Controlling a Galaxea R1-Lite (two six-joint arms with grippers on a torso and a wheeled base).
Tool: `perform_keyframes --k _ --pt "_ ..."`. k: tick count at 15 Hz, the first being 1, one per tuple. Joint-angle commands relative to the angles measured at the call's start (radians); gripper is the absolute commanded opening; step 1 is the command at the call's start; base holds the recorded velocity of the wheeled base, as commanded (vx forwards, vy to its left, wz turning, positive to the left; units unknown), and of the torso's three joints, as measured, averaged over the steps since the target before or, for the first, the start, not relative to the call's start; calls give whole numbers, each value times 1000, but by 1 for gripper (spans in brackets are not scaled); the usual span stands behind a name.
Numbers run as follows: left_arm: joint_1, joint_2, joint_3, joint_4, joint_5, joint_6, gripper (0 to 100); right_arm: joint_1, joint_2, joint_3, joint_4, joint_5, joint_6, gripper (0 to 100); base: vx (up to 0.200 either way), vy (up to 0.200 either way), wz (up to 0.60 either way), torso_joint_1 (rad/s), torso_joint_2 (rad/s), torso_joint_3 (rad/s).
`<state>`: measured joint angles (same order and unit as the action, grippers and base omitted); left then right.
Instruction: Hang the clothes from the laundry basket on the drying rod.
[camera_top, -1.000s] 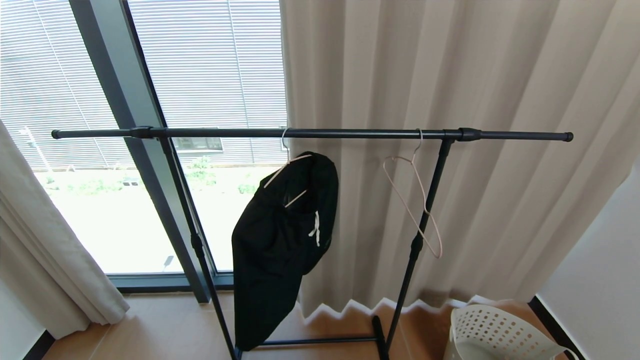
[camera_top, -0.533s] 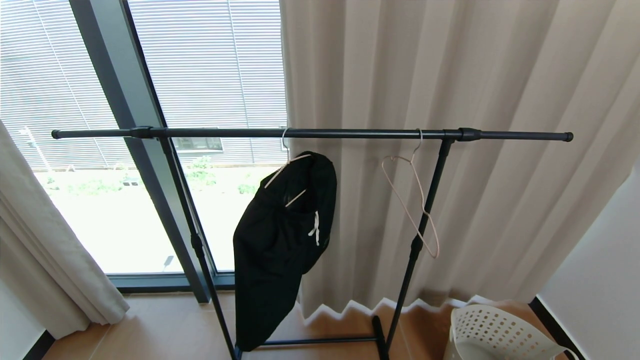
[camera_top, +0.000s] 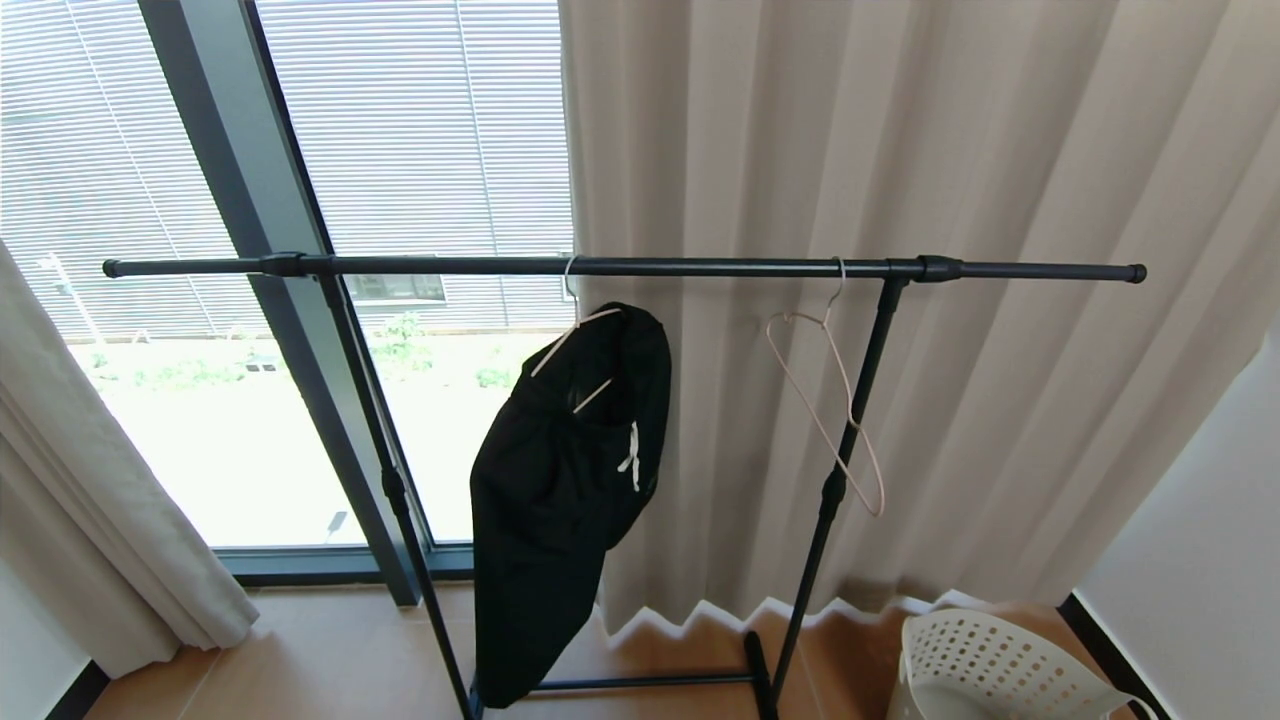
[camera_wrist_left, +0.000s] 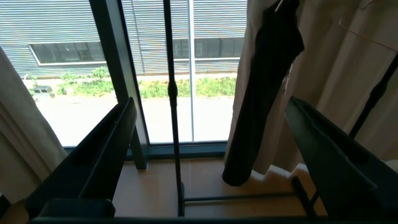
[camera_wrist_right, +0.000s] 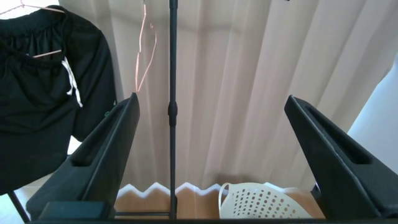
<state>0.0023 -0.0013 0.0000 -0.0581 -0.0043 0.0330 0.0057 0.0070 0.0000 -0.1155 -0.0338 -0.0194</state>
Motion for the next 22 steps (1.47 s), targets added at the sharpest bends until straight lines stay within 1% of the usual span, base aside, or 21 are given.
perform_keyframes --k 1,13,22 --pt "1 1 0 0 0 -1 100 0 2 0 -1 0 -1 100 0 0 0 -100 193 119" --pt "2 1 0 0 0 -1 100 0 1 0 -1 -1 1 100 0 0 0 -154 360 196" --pt "4 1 0 0 0 -1 100 0 1 0 -1 -1 6 100 0 0 0 -207 531 315"
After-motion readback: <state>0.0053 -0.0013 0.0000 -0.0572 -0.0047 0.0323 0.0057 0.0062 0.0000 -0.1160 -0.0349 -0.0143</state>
